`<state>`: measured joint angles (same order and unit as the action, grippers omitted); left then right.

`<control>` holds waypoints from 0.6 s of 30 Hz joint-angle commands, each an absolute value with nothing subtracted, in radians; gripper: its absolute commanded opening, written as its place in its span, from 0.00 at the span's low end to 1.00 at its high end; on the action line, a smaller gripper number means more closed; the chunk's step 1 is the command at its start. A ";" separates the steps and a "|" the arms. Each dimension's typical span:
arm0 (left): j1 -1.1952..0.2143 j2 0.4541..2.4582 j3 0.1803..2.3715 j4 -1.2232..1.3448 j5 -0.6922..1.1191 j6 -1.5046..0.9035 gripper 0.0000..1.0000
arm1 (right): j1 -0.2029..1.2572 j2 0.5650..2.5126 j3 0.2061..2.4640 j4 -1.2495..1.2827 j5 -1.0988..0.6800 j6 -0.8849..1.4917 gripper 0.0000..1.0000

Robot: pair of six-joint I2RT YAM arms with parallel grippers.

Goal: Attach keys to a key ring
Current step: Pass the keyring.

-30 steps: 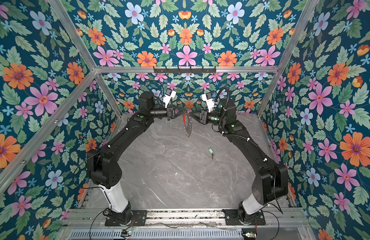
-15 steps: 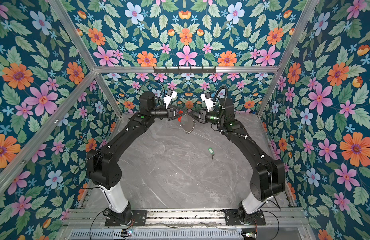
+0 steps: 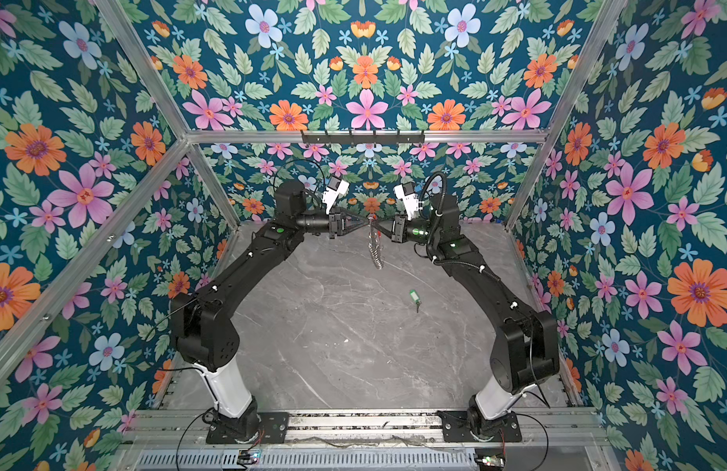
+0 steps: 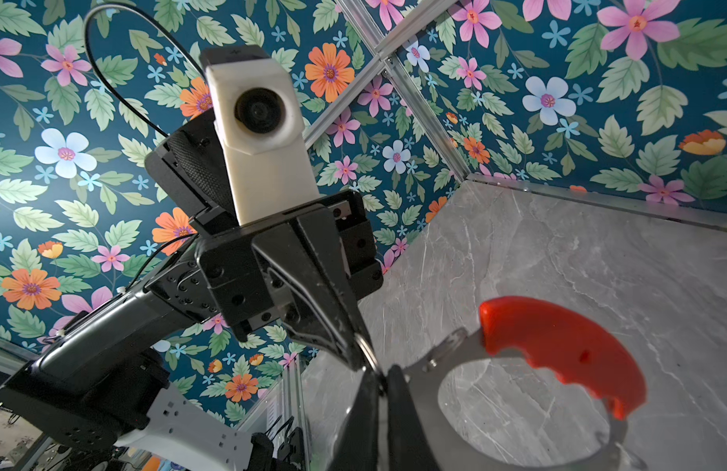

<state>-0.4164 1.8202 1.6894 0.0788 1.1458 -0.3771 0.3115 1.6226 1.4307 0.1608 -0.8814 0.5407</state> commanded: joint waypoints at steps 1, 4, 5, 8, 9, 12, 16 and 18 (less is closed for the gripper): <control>-0.418 1.811 1.689 0.126 1.155 -0.379 0.00 | 0.316 1.623 1.430 0.210 -0.903 0.555 0.03; -0.419 1.812 1.689 0.136 1.154 -0.387 0.00 | 0.319 1.621 1.425 0.220 -0.900 0.558 0.00; -0.420 1.812 1.689 0.143 1.154 -0.394 0.00 | 0.320 1.621 1.422 0.224 -0.897 0.559 0.00; -0.420 1.810 1.685 0.175 1.152 -0.421 0.00 | 0.322 1.617 1.415 0.249 -0.883 0.566 0.00; -0.418 1.809 1.683 0.182 1.143 -0.426 0.00 | 0.322 1.614 1.407 0.270 -0.869 0.573 0.00; -0.392 1.787 1.655 0.198 1.078 -0.427 0.33 | 0.322 1.596 1.369 0.350 -0.822 0.590 0.00; -0.321 1.748 1.553 0.348 1.000 -0.523 0.28 | 0.322 1.591 1.348 0.423 -0.791 0.619 0.00; -0.303 1.746 1.503 0.454 1.006 -0.598 0.16 | 0.322 1.592 1.338 0.468 -0.774 0.642 0.00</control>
